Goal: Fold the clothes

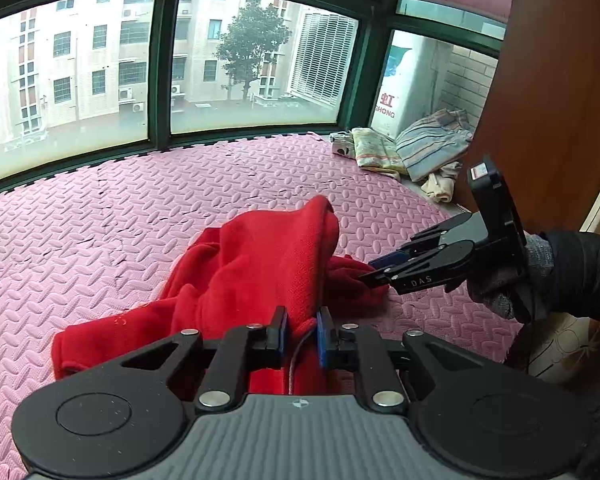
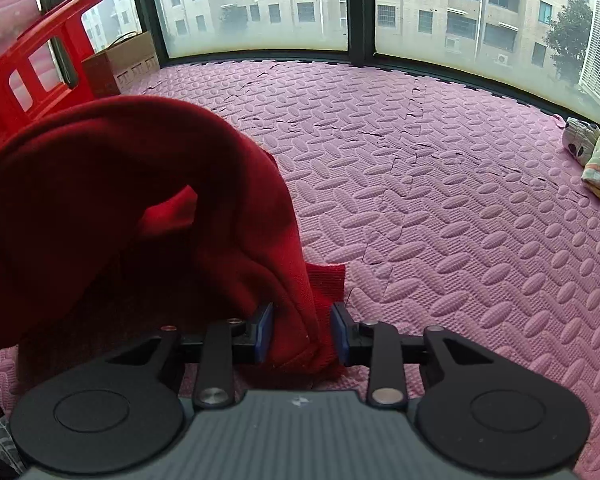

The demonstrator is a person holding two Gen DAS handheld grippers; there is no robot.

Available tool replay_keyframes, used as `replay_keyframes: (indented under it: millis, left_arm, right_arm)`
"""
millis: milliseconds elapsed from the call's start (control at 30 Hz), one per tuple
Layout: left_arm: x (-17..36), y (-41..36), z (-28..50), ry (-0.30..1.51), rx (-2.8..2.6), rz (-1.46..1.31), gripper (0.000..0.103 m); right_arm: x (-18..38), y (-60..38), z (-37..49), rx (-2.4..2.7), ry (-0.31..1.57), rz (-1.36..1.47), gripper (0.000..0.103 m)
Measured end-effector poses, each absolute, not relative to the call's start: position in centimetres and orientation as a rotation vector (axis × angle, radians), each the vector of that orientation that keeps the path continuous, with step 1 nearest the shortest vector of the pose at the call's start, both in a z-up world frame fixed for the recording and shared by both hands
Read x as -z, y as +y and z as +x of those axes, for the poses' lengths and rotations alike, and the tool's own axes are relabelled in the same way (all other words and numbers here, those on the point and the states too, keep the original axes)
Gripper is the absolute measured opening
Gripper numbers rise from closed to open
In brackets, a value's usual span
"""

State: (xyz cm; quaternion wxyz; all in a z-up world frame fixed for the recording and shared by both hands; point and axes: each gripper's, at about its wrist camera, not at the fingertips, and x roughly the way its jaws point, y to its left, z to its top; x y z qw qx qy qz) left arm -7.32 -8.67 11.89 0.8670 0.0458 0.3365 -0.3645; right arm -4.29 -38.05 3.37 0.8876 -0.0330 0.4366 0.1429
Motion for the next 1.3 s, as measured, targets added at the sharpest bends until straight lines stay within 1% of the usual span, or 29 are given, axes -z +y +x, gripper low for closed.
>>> replay_keyframes:
  millis: [67, 100, 133, 167, 300, 433, 500, 533, 600, 667, 700, 800, 933, 967, 1033, 1100, 1200, 1300]
  left_arm:
    - [-11.9, -7.9, -7.3, 0.708, 0.762, 0.075, 0.016]
    - [-11.9, -7.8, -7.3, 0.71, 0.77, 0.066, 0.016]
    - [-11.8, -7.7, -7.4, 0.709, 0.782, 0.063, 0.016]
    - [-11.8, -7.6, -7.6, 0.707, 0.796, 0.066, 0.016]
    - [-11.6, -7.6, -8.4, 0.701, 0.854, 0.082, 0.016]
    - [-11.1, -7.8, -9.3, 0.705, 0.92, 0.091, 0.016]
    - [-10.4, -8.4, -9.9, 0.722, 0.966, 0.096, 0.016]
    - [-9.8, -9.0, -10.4, 0.733, 0.99, 0.104, 0.016]
    - [-8.8, -10.3, -11.0, 0.753, 1.024, 0.129, 0.016]
    - [-7.7, -11.7, -11.5, 0.781, 1.058, 0.167, 0.016]
    - [-7.1, -12.4, -11.8, 0.796, 1.074, 0.19, 0.017]
    - [-6.1, -13.4, -12.2, 0.835, 1.098, 0.216, 0.019]
    - [-6.8, -13.0, -12.0, 0.819, 1.095, 0.192, 0.021]
    - [-7.2, -12.8, -12.0, 0.806, 1.091, 0.177, 0.024]
    - [-7.9, -12.4, -11.9, 0.783, 1.075, 0.151, 0.035]
    - [-8.5, -11.9, -11.8, 0.764, 1.044, 0.13, 0.036]
    - [-9.3, -10.5, -11.1, 0.732, 0.951, 0.078, 0.047]
    - [-10.0, -8.3, -10.1, 0.709, 0.83, 0.004, 0.051]
  right_arm:
    - [-3.5, -37.6, -4.6, -0.3, 0.904, -0.114, 0.015]
    - [-3.7, -37.3, -4.7, -0.293, 0.901, -0.145, 0.014]
    - [-4.1, -37.0, -4.7, -0.281, 0.885, -0.203, 0.01]
    - [-4.5, -36.6, -4.7, -0.26, 0.85, -0.288, 0.009]
    - [-6.7, -35.7, -4.3, -0.165, 0.691, -0.598, 0.008]
    - [-9.1, -36.8, -3.1, -0.029, 0.498, -0.785, 0.009]
    - [-9.2, -38.0, -2.5, 0.038, 0.479, -0.806, 0.018]
    - [-8.9, -38.8, -2.1, 0.068, 0.513, -0.783, 0.021]
    - [-8.1, -39.9, -1.6, 0.099, 0.57, -0.734, 0.021]
    - [-6.7, -41.8, -1.5, 0.111, 0.683, -0.598, 0.021]
    - [-6.3, -42.3, -1.8, 0.105, 0.709, -0.534, 0.021]
    - [-5.5, -43.6, -2.3, 0.086, 0.772, -0.348, 0.022]
    - [-4.1, -45.2, -1.8, 0.063, 0.817, -0.084, 0.024]
    - [-3.7, -45.5, -1.4, 0.059, 0.823, -0.035, 0.024]
    - [-2.8, -45.9, -0.3, 0.059, 0.838, 0.043, 0.024]
    - [-2.0, -45.9, 0.5, 0.084, 0.849, 0.039, 0.024]
    - [-1.7, -45.4, 1.3, 0.125, 0.849, -0.014, 0.027]
    - [-3.0, -44.0, 1.6, 0.108, 0.82, -0.054, 0.027]
